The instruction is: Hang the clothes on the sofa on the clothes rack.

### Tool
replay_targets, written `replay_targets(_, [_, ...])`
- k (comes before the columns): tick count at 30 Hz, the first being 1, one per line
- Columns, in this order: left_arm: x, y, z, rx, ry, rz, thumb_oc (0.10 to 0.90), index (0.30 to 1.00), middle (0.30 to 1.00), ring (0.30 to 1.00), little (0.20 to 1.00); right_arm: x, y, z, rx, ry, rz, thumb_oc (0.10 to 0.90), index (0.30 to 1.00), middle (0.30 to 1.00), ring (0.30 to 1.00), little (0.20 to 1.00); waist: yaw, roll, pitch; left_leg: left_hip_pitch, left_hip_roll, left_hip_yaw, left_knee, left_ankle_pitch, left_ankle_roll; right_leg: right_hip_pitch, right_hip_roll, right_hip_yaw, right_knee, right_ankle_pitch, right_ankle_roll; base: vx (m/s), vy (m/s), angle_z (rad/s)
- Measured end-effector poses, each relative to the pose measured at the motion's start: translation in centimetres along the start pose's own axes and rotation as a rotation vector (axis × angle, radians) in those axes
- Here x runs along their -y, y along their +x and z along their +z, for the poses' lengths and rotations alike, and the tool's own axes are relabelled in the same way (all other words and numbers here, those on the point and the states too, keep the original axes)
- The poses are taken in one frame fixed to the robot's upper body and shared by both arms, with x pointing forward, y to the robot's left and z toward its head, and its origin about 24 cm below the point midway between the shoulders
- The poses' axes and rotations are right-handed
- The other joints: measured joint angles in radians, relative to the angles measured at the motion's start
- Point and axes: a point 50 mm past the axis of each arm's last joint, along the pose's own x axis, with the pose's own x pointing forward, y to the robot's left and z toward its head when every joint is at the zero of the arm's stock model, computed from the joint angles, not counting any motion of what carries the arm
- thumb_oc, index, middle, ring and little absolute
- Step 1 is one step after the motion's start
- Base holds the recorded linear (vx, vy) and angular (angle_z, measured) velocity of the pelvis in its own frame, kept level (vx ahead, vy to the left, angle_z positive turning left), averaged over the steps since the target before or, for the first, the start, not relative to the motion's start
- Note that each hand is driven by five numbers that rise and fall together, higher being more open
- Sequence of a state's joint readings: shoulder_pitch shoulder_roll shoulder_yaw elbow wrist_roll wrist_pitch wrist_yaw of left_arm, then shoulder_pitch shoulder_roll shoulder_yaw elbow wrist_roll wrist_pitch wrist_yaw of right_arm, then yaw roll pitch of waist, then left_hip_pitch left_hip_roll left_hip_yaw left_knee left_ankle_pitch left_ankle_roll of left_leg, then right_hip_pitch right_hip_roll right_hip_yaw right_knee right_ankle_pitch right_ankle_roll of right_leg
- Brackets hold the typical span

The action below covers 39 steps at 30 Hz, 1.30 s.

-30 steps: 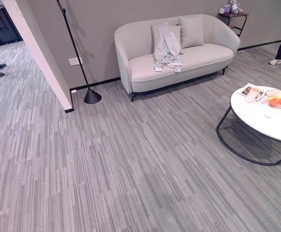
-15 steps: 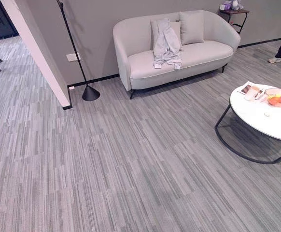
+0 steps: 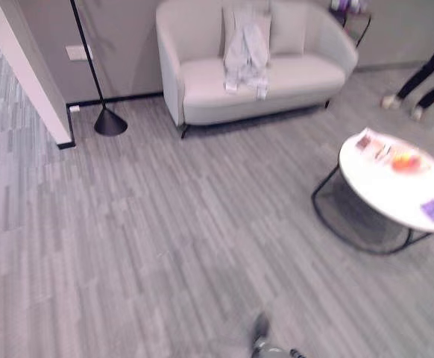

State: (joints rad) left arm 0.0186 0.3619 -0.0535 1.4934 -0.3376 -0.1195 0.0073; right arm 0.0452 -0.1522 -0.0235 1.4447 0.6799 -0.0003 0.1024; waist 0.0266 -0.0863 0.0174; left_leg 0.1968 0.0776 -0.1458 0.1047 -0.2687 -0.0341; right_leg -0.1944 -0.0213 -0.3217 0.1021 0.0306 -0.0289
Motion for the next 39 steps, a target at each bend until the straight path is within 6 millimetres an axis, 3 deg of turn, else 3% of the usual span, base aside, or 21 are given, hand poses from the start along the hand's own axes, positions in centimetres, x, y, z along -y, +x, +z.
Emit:
replay_targets(2, [2.0, 0.0, 0.6, 0.035, -0.006, -0.051, 0.800, 0.900, 0.900, 0.900, 0.900, -1.7, 0.1, 1.9, 0.099, -0.095, 0.052, 0.800, 0.900, 0.900, 0.900, 0.900, 0.028, -0.053, -0.066, -0.181, 0.018, -0.051, 0.535, 0.113, -0.137, 0.212, 0.103, 0.028, -0.167, -0.062, -0.089, 0.87, -0.465, 0.26])
replay_targets(3, [3.4, 0.0, 3.1, 0.144, 0.008, -0.104, 0.800, 0.900, 0.900, 0.900, 0.900, -2.0, 0.1, 1.5, 0.114, -0.105, 0.076, 0.800, 0.900, 0.900, 0.900, 0.900, 0.108, -0.034, -0.088, -0.426, 0.083, -0.031, 0.953, 0.150, -0.098, 0.246, 0.171, 0.037, -0.195, -0.105, -0.082, 0.56, -0.150, -0.01])
replay_targets(4, [3.7, -0.1, 4.9, 0.228, -0.025, -0.121, 0.800, 0.900, 0.900, 0.900, 0.900, -3.9, 0.1, 1.9, 0.123, -0.105, 0.130, 0.800, 0.900, 0.900, 0.900, 0.900, 0.149, -0.079, -0.075, -0.616, 0.097, -0.016, 1.137, 0.125, -0.040, 0.255, 0.183, 0.059, -0.187, -0.134, -0.108, 0.59, -0.020, -0.29])
replay_targets(5, [1.6, -0.3, 8.1, 0.325, -0.081, -0.075, 0.800, 0.900, 0.900, 0.900, 0.900, -9.5, 0.0, 3.6, 0.145, -0.105, 0.240, 0.800, 0.900, 0.900, 0.900, 0.900, 0.203, -0.269, 0.043, -0.818, -0.090, 0.070, 1.008, 0.026, 0.113, 0.279, 0.032, 0.117, -0.173, -0.165, -0.104, 0.43, 0.124, -0.43])
replay_targets(6, [1.3, 0.0, 6.3, 0.246, -0.109, -0.055, 0.800, 0.900, 0.900, 0.900, 0.900, -11.8, -0.6, 6.1, 0.233, -0.109, 0.317, 0.800, 0.900, 0.900, 0.900, 0.900, 0.177, -0.255, 0.100, -0.839, -0.146, 0.074, 0.614, 0.114, 0.044, 0.349, 0.008, 0.111, -0.143, -0.128, -0.046, 0.35, 0.117, -0.58])
replay_targets(9, [2.5, -0.3, -1.8, 0.010, -0.164, -0.055, 0.800, 0.900, 0.900, 0.900, 0.900, -8.5, -0.5, 5.7, 0.269, -0.138, 0.279, 0.800, 0.900, 0.900, 0.900, 0.900, 0.245, 0.021, 0.022, -0.680, -0.136, 0.039, 0.082, 0.492, 0.102, 0.543, 0.137, 0.107, -0.080, -0.171, 0.064, 0.37, 0.115, -0.86])
replay_targets(10, [0.5, 0.1, 1.5, 0.090, -0.213, 0.000, 0.800, 0.900, 0.900, 0.900, 0.900, -10.5, -0.3, 4.1, 0.199, -0.163, 0.302, 0.800, 0.900, 0.900, 0.900, 0.900, 0.259, -0.080, 0.040, -0.662, -0.215, 0.003, 0.005, 0.533, 0.062, 0.492, 0.114, 0.076, -0.095, -0.274, 0.096, 0.43, 0.136, 0.14])
replay_targets(12, [0.9, 0.2, 4.3, 0.170, -0.304, -0.026, 0.800, 0.900, 0.900, 0.900, 0.900, -10.9, -0.4, 4.4, 0.210, -0.225, 0.322, 0.800, 0.900, 0.900, 0.900, 0.900, 0.294, -0.103, 0.077, -0.671, -0.246, 0.016, 0.025, 0.479, 0.059, 0.412, 0.132, 0.118, -0.175, -0.244, 0.052, 0.39, 0.129, 0.27])
replay_targets(16, [-1.0, 0.2, 3.2, 0.117, -0.389, 0.040, 0.800, 0.900, 0.900, 0.900, 0.900, -11.4, -0.5, 5.3, 0.232, -0.242, 0.334, 0.800, 0.900, 0.900, 0.900, 0.900, 0.346, -0.155, 0.148, -0.634, -0.257, 0.087, 0.134, 0.336, 0.137, 0.413, 0.101, 0.103, -0.153, -0.171, 0.039, 0.47, 0.212, -0.36])
replay_targets(21, [-2.3, 0.0, 0.9, -0.004, -0.284, 0.074, 0.800, 0.900, 0.900, 0.900, 0.900, -6.6, 0.2, 1.8, 0.130, -0.124, 0.216, 0.800, 0.900, 0.900, 0.900, 0.900, 0.299, -0.254, 0.170, -0.413, -0.223, 0.105, 0.018, 0.225, 0.079, 0.375, 0.054, 0.161, 0.170, -0.064, 0.156, 0.41, 0.258, -0.10])
replay_targets(24, [0.2, 0.2, 2.5, 0.059, -0.145, -0.009, 0.800, 0.900, 0.900, 0.900, 0.900, -2.9, 0.1, 0.3, 0.087, -0.114, 0.099, 0.800, 0.900, 0.900, 0.900, 0.900, 0.265, -0.231, 0.156, -0.301, -0.203, 0.119, -0.069, 0.223, 0.132, 0.264, 0.048, 0.158, 0.449, -0.104, 0.308, 0.34, 0.225, 0.00])
replay_targets(26, [1.1, 0.2, 3.8, 0.105, -0.063, -0.034, 0.800, 0.900, 0.900, 0.900, 0.900, -2.8, 0.1, 0.5, 0.107, -0.101, 0.090, 0.800, 0.900, 0.900, 0.900, 0.900, 0.200, -0.199, 0.151, -0.252, -0.177, 0.118, -0.101, 0.191, 0.029, 0.159, 0.029, 0.080, 0.639, -0.068, 0.249, 0.37, 0.127, 0.06])
replay_targets(27, [3.1, 0.1, 5.4, 0.166, 0.081, -0.093, 0.800, 0.900, 0.900, 0.900, 0.900, -1.6, 0.1, -0.2, 0.073, -0.098, 0.050, 0.800, 0.900, 0.900, 0.900, 0.900, 0.180, -0.103, 0.133, -0.220, -0.152, 0.130, -0.053, 0.200, 0.109, 0.055, 0.002, 0.029, 0.711, -0.078, 0.233, 0.30, 0.044, -0.18])
replay_targets(28, [4.1, 0.0, 6.6, 0.212, 0.145, -0.113, 0.800, 0.900, 0.900, 0.900, 0.900, -1.5, 0.0, -0.9, 0.049, -0.119, 0.053, 0.800, 0.900, 0.900, 0.900, 0.900, 0.156, -0.078, 0.121, -0.201, -0.141, 0.140, -0.057, 0.151, -0.053, 0.021, -0.001, 0.026, 0.638, -0.101, 0.189, 0.42, -0.047, -0.14])
replay_targets(29, [3.6, -0.1, 8.2, 0.259, 0.174, -0.094, 0.800, 0.900, 0.900, 0.900, 0.900, -2.0, 0.0, -1.5, 0.027, -0.127, 0.074, 0.800, 0.900, 0.900, 0.900, 0.900, 0.138, -0.119, 0.118, -0.247, -0.147, 0.143, 0.056, 0.081, -0.155, -0.002, -0.049, 0.025, 0.528, -0.119, 0.116, 0.21, -0.068, 0.44])
replay_targets(30, [3.7, -0.4, 10.6, 0.317, 0.202, -0.098, 0.800, 0.900, 0.900, 0.900, 0.900, -2.0, 0.0, -2.0, 0.014, -0.128, 0.066, 0.800, 0.900, 0.900, 0.900, 0.900, 0.124, -0.140, 0.121, -0.342, -0.156, 0.086, 0.261, 0.050, 0.069, -0.042, -0.162, 0.030, 0.420, -0.107, 0.118, 0.49, -0.208, 0.56])
replay_targets(31, [5.3, -0.7, 11.5, 0.358, 0.251, -0.133, 0.800, 0.900, 0.900, 0.900, 0.900, -0.6, -0.1, -1.9, 0.011, -0.107, 0.026, 0.800, 0.900, 0.900, 0.900, 0.900, 0.115, -0.064, 0.096, -0.355, -0.042, -0.028, 0.247, 0.021, 0.059, -0.058, -0.181, 0.015, 0.330, -0.100, 0.144, 0.28, -0.142, 0.02])
replay_targets(32, [4.0, -0.5, 11.0, 0.355, 0.279, -0.094, 0.800, 0.900, 0.900, 0.900, 0.900, -1.2, 0.0, -1.6, 0.015, -0.080, 0.021, 0.800, 0.900, 0.900, 0.900, 0.900, 0.134, -0.083, 0.084, -0.294, -0.087, -0.023, 0.208, 0.019, 0.066, -0.070, -0.245, 0.040, 0.187, -0.100, 0.153, 0.55, -0.283, -0.25])
replay_targets(35, [3.6, -0.5, 11.7, 0.358, 0.310, -0.046, 0.800, 0.900, 0.900, 0.900, 0.900, 0.0, -0.1, -0.9, 0.033, -0.002, -0.021, 0.800, 0.900, 0.900, 0.900, 0.900, 0.093, -0.003, 0.053, -0.150, -0.080, -0.139, 0.038, 0.043, 0.091, -0.026, -0.316, 0.113, -0.202, 0.068, 0.162, 0.51, -0.284, 0.76])
replay_targets(37, [3.1, -0.3, 10.8, 0.323, 0.279, -0.030, 0.800, 0.900, 0.900, 0.900, 0.900, 0.4, -0.1, 0.5, 0.075, -0.016, -0.023, 0.800, 0.900, 0.900, 0.900, 0.900, 0.060, 0.048, 0.049, -0.079, -0.022, -0.236, -0.025, 0.042, 0.083, -0.029, -0.252, 0.143, -0.203, 0.136, 0.141, 0.66, -0.332, 0.89])
replay_targets(39, [2.5, 0.0, 8.8, 0.245, 0.246, -0.013, 0.800, 0.900, 0.900, 0.900, 0.900, -0.5, -0.1, 2.3, 0.142, -0.071, 0.027, 0.800, 0.900, 0.900, 0.900, 0.900, 0.016, 0.068, 0.051, -0.062, 0.024, -0.239, 0.034, 0.016, 0.034, -0.045, -0.062, 0.146, -0.203, 0.198, 0.101, 0.69, -0.373, 0.76])
